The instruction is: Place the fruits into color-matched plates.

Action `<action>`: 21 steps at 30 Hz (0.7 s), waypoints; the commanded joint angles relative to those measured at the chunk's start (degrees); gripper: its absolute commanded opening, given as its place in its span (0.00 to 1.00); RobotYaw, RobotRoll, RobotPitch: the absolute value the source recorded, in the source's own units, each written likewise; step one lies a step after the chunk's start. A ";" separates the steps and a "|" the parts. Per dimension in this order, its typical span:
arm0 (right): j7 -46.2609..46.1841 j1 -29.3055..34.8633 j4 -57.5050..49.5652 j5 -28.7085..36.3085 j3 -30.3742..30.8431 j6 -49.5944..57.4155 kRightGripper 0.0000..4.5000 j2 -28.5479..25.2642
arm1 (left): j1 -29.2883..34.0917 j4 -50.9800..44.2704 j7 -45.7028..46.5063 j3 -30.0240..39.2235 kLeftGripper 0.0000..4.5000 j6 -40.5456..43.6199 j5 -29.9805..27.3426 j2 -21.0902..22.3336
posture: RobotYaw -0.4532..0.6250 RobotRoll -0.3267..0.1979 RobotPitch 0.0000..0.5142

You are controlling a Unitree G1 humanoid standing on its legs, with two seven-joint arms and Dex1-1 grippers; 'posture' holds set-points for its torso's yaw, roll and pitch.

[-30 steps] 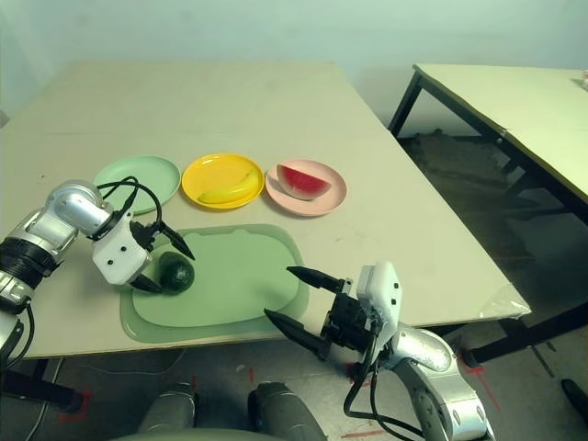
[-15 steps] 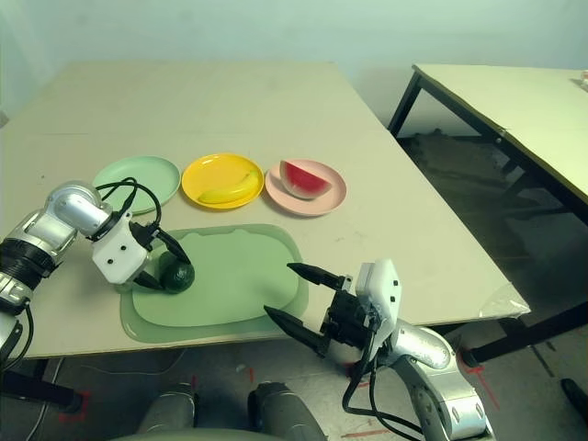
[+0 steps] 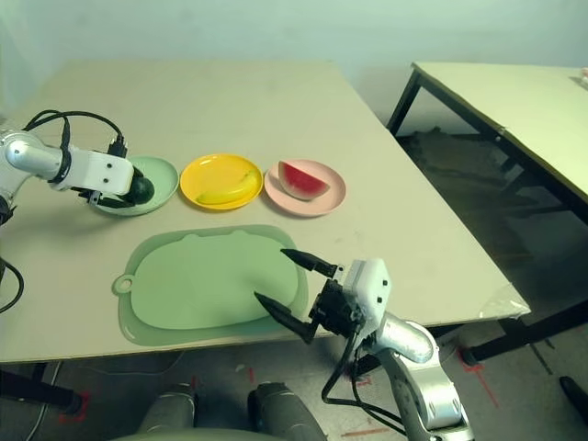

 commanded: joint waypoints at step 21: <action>-3.69 2.52 -0.33 -1.89 2.97 -0.52 1.00 0.91 | 2.90 4.01 12.71 -0.35 0.99 8.53 7.79 -5.19 | 0.36 0.62 0.11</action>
